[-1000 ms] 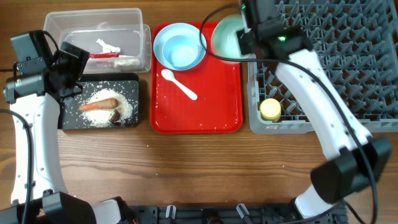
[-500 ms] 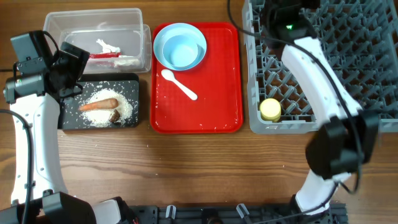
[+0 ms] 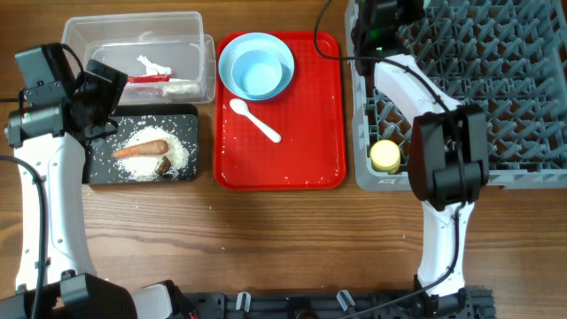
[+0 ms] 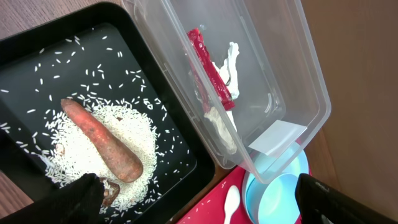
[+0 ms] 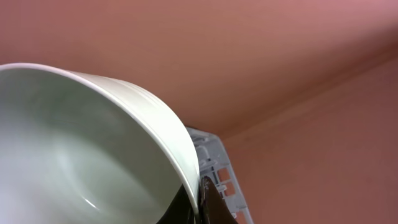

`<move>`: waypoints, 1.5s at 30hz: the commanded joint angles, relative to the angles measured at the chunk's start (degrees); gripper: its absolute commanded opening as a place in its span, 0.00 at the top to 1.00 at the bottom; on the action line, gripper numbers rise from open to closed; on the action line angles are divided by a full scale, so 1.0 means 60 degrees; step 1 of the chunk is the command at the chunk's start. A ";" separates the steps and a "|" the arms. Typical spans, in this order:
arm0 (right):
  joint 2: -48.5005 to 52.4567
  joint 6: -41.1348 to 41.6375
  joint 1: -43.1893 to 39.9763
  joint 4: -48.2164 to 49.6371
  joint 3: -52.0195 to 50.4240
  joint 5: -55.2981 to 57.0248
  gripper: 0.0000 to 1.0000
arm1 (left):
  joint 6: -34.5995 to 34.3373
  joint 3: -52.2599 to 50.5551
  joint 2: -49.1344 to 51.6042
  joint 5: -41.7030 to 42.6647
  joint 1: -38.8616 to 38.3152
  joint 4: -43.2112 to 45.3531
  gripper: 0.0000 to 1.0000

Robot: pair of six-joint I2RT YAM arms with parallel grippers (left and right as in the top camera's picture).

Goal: Sort waste into correct bins and load items into the dishwasher rack
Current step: 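Place the green bowl upright in the back of the dish rack with the right gripper, then grasp the small blue bowl on the blue plate with the right gripper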

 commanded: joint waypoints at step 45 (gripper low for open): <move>-0.2528 0.8684 0.2677 -0.6291 0.0029 -0.8149 0.00 | 0.0189 0.0076 -0.0051 0.0080 -0.0007 -0.0004 0.00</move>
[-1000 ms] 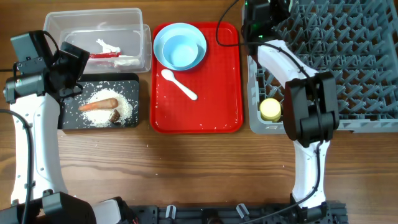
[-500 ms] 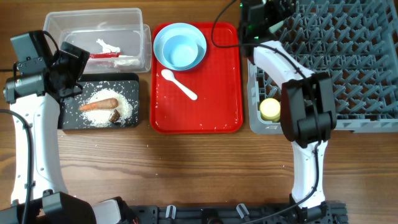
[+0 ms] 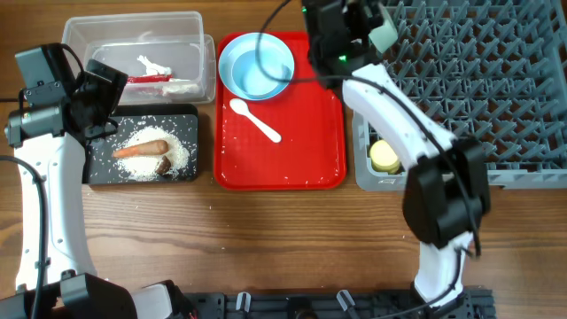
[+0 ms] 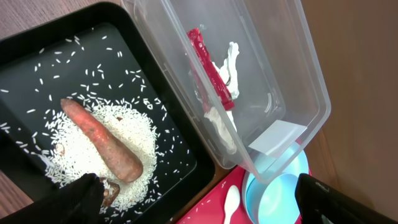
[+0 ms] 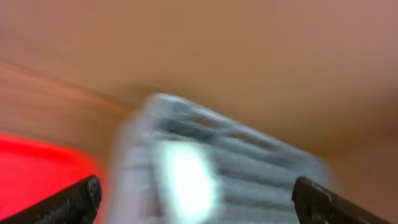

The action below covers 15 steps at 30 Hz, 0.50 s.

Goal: Sort waste into correct bins and load items into the dishwasher rack
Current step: 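Grasp the small blue bowl on the blue plate with the right gripper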

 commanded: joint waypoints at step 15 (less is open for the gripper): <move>0.1821 0.7435 0.0313 -0.1020 0.0007 -0.7420 0.41 | 0.0189 0.0076 -0.0055 0.0080 -0.0007 0.0000 0.00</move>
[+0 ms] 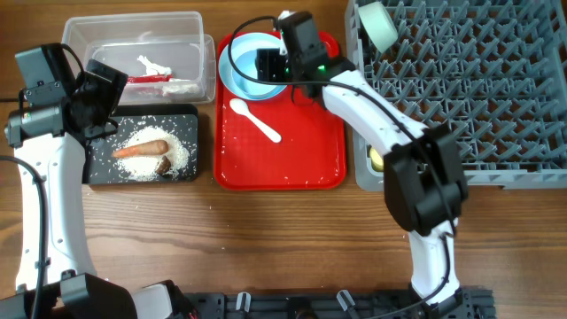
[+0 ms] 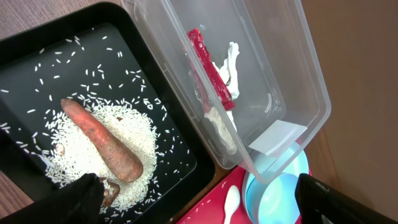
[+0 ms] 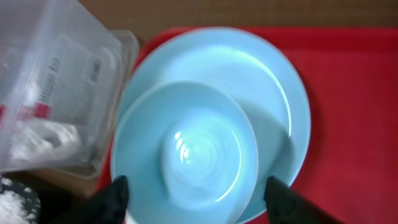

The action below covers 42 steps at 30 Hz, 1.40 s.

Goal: Sort waste into correct bins and load items into the dishwasher rack
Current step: 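Grasp the small blue bowl on the blue plate with the right gripper, then place the small blue bowl in the dish rack with the right gripper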

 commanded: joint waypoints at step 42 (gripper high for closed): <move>-0.3319 -0.3996 -0.1457 -0.2932 -0.0025 1.2291 0.96 | 0.0189 0.0076 -0.0051 0.0080 -0.0007 -0.0004 0.00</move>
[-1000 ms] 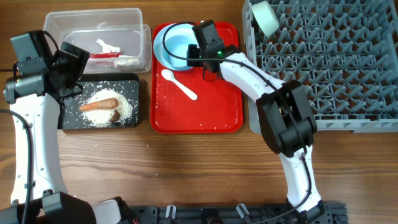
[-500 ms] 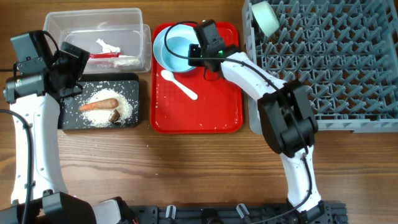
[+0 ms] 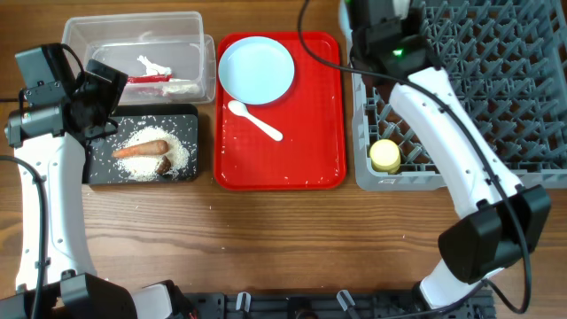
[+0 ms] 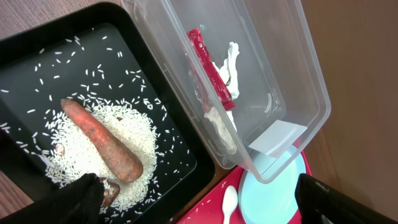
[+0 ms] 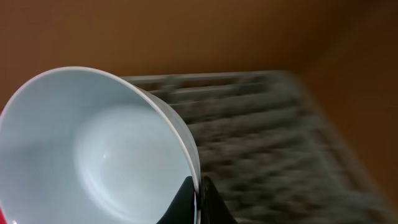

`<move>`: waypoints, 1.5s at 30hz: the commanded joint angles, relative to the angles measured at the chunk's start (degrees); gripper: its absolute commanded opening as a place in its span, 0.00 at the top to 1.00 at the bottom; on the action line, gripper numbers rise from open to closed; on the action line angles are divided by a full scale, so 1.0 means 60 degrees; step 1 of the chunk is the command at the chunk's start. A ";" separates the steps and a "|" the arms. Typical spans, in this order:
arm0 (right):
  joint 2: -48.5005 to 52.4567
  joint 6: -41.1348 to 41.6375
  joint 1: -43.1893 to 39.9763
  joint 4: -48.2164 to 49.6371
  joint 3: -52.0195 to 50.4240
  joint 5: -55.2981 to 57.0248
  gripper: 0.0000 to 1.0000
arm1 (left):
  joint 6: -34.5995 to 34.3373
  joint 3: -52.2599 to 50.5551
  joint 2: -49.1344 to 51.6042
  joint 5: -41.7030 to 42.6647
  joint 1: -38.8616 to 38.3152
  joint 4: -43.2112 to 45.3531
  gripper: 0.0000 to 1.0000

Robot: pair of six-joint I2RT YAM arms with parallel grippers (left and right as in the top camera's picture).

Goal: Sort waste into correct bins and load items into the dishwasher rack
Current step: 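Place the small blue bowl in the dish rack with the right gripper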

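My right gripper (image 5: 198,200) is shut on the rim of a pale blue bowl (image 5: 99,143), held in the air. In the overhead view the right gripper (image 3: 374,16) is at the grey dishwasher rack's (image 3: 496,97) far left corner; the bowl is hidden there. A pale blue plate (image 3: 256,71) and a white spoon (image 3: 255,120) lie on the red tray (image 3: 310,151). My left gripper (image 4: 199,208) hangs open over the black tray (image 3: 182,173), which holds rice and a carrot (image 4: 102,140).
A clear bin (image 3: 199,53) behind the black tray holds a red wrapper (image 4: 208,71) and white scraps. A yellow round item (image 3: 384,156) sits in the rack's front left pocket. The rack blurs past behind the bowl in the right wrist view.
My right gripper was open over the blue bowl on the plate. Now it is shut on that bowl's rim and is up at the rack's far left corner. The plate lies bare.
My right gripper first held a whitish bowl by the rack's far left corner. Then it was open and that bowl stood in the rack. It was then open above the blue bowl on the tray, and now holds it at the rack. The left arm stayed still.
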 commanded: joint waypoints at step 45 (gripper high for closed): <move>0.1716 -0.6153 -0.0007 0.0809 -0.2189 0.3796 0.94 | 0.0189 0.0076 -0.0047 0.0080 -0.0007 -0.0004 0.00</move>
